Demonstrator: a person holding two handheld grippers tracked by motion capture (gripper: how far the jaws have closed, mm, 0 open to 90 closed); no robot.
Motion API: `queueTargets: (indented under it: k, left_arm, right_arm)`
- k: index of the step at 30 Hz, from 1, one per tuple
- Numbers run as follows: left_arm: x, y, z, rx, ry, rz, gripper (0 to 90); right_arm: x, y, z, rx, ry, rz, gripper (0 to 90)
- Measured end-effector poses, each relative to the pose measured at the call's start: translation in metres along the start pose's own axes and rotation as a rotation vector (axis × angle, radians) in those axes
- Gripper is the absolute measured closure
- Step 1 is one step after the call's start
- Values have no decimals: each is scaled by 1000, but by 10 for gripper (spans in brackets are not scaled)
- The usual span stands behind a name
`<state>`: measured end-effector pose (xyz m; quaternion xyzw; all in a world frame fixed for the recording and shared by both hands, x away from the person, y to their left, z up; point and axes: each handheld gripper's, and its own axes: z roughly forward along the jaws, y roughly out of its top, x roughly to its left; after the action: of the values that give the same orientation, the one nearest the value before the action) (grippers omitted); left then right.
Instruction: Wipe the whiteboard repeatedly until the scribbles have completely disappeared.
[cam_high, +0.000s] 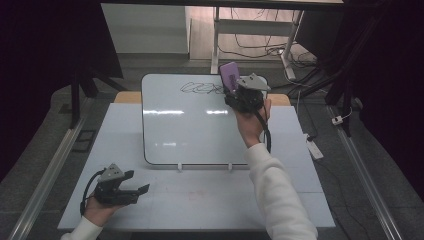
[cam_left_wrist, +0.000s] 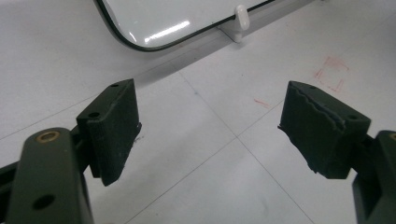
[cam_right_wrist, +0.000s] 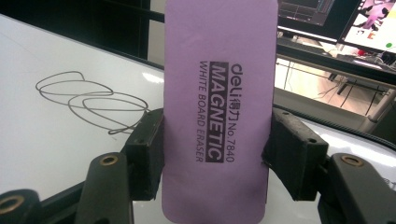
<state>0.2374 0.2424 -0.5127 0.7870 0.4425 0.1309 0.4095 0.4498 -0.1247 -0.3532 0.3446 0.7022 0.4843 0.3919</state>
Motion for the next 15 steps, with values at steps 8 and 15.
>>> queueTargets:
  k: [8, 15]
  left_arm:
    - [0, -1, 0, 1, -1, 0, 204]
    - [4, -2, -2, -2, 0, -13, 204]
  right_arm:
    - [45, 8, 23, -17, 91, -50, 405]
    - [0, 8, 5, 6, -36, -15, 405]
